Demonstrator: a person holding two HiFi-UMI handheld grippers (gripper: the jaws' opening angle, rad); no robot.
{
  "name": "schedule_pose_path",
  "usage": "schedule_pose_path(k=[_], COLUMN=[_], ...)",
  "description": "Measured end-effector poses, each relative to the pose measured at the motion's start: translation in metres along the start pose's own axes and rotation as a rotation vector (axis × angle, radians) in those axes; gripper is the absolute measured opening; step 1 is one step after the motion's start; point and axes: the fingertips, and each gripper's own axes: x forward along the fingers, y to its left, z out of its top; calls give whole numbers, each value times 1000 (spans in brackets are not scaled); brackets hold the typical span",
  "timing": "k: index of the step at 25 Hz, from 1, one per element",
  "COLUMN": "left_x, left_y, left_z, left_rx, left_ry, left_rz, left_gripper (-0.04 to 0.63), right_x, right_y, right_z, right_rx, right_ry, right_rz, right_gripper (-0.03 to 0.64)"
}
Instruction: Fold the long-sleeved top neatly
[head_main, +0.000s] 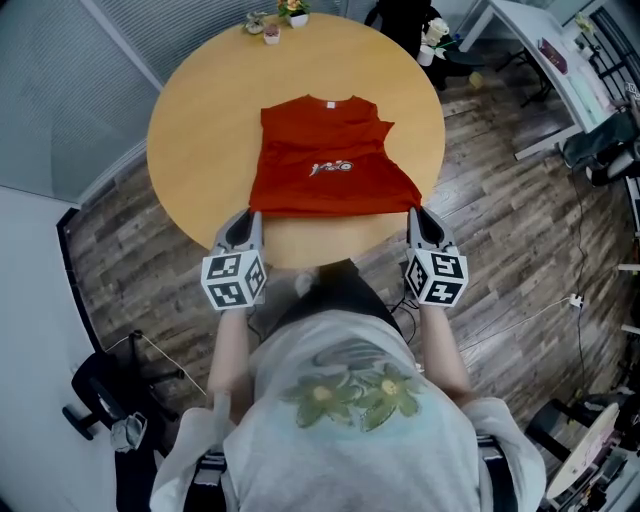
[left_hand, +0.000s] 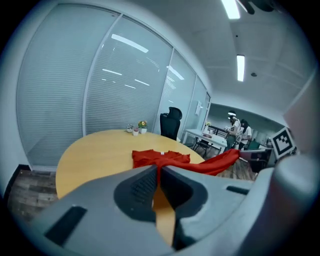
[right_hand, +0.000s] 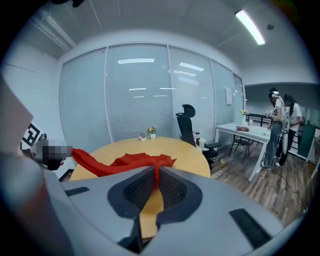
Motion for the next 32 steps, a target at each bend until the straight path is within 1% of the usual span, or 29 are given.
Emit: schedule_pose_path(k=[3, 6, 9, 13, 15, 19, 23, 25, 27, 32], left_x=[-2, 6, 19, 44, 59, 91, 127, 148, 172, 231], left_y=[0, 1, 2, 9, 15, 29, 41, 47, 53, 69], left_z=[16, 29, 39, 54, 61, 77, 95, 100, 99, 84], left_rx=[-2, -21, -59, -58, -70, -103, -104, -103, -108, -142], left_ry=[-28, -28, -12, 11, 29, 60, 83, 111, 156, 285], left_rz=[11, 11, 1, 15, 26, 53, 74, 79, 82, 93], left_gripper=[23, 23, 23, 23, 23, 23, 24, 23, 25, 25], right_x=[1, 10, 25, 50, 66, 104, 146, 168, 192, 248], right_y=[0, -5, -10, -17, -19, -24, -33, -38, -43, -55], right_z=[15, 22, 22, 29, 36, 54, 69, 72, 69, 46], right_rx=[7, 22, 47, 72, 80, 76, 70, 71, 76, 120], right_ry=[-17, -18, 1, 28, 38, 54, 74, 100, 144, 282], right_rz=[10, 7, 4, 15, 30, 61, 72, 70, 66, 72], right_gripper=[37, 37, 37, 37, 37, 37, 37, 37, 37, 37])
